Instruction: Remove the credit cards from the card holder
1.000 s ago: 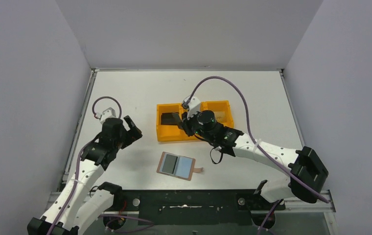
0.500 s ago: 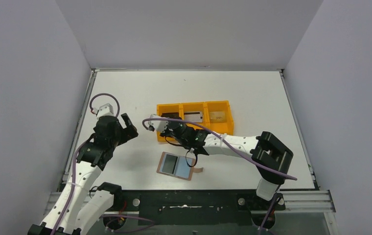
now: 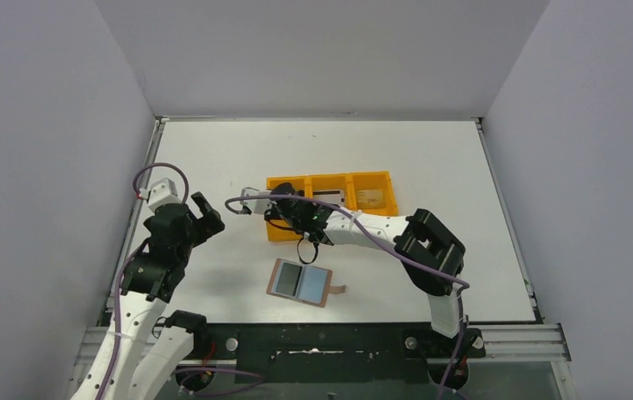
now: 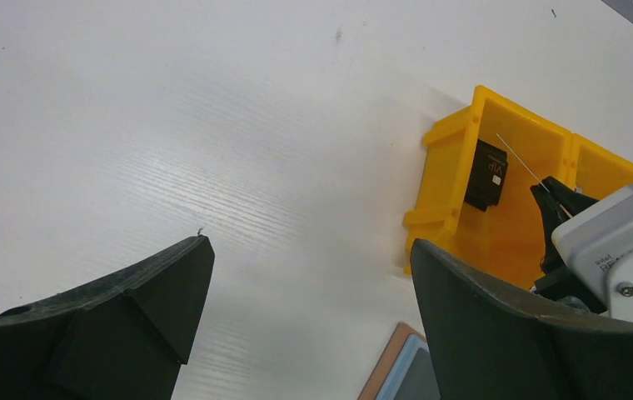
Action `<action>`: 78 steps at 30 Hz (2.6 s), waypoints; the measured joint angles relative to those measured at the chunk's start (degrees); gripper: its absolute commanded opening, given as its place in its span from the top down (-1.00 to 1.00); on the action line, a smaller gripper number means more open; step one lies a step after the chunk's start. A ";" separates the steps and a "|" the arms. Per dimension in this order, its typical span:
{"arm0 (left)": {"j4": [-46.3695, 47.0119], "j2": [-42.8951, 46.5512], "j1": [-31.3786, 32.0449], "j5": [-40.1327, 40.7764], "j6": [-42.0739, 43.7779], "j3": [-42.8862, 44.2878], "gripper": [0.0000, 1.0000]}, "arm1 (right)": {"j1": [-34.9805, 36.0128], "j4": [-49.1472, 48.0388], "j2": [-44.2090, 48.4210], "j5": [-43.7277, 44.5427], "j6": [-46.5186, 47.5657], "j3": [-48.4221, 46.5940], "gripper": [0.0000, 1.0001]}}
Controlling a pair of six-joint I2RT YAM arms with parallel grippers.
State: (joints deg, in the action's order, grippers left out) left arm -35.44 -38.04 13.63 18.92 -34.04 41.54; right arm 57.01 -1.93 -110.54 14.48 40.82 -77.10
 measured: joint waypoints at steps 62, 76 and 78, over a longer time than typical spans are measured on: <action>0.04 -0.33 -2.89 -1.62 0.28 -0.52 -0.81 | -3.80 7.96 -13.07 -1.92 -0.02 -9.77 0.08; 0.04 -1.18 -2.89 -1.88 0.31 -0.59 -0.80 | -3.87 5.33 -5.73 -4.15 -7.89 -7.06 0.00; 0.07 -1.36 -2.89 -2.38 0.35 -0.59 -0.81 | -3.74 4.35 -0.94 -3.52 -13.11 -4.20 -0.02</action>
State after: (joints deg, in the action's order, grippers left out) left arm -35.38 -39.40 10.74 16.53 -33.69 40.95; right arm 53.28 2.42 -111.48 10.96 27.70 -81.30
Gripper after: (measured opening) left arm 0.903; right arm 0.499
